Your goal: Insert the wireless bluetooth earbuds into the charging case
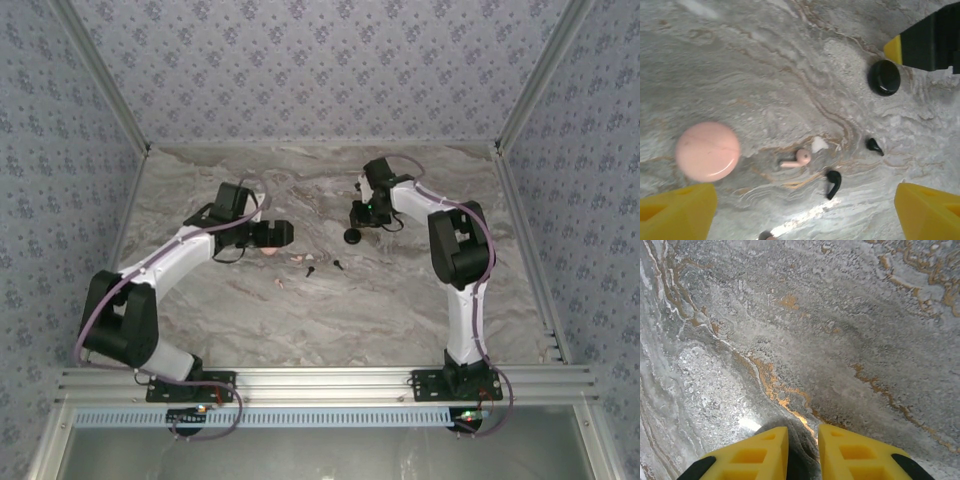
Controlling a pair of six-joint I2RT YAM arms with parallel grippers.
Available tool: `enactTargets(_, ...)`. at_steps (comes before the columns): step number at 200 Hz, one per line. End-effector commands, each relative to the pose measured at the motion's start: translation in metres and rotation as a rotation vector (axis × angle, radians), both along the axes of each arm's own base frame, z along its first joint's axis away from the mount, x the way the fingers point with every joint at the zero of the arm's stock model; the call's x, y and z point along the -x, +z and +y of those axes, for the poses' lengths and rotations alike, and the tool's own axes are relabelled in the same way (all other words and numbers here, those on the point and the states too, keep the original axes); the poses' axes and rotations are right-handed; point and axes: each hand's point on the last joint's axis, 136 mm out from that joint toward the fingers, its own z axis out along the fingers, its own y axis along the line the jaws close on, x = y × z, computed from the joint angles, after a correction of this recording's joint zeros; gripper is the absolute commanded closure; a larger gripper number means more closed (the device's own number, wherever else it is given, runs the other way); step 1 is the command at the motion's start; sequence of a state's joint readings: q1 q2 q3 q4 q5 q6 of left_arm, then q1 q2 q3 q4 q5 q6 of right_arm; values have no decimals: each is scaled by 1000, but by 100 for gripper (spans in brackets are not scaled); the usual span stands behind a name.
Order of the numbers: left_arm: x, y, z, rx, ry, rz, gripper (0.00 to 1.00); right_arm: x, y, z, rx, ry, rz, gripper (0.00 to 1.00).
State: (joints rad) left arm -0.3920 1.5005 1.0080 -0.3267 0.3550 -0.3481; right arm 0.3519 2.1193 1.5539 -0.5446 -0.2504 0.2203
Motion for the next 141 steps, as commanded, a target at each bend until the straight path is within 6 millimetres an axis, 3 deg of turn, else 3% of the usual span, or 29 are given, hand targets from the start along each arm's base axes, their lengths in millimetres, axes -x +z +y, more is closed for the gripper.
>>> enactTargets(1, -16, 18, -31, 92, -45, -21, 12, -4, 27, -8, 1, -45, -38, 73)
enactTargets(61, -44, -1, -91, 183, -42, 82, 25, 16, 48, -26, -154, -75, -22, 67)
enactTargets(92, -48, -19, -119, 215, -46, 146, 31, 33, 45, -26, -235, -45, 12, 65)
enactTargets(141, -51, -44, -147, 257, -34, 220, 39, 38, 32, -19, -324, -66, 76, 69)
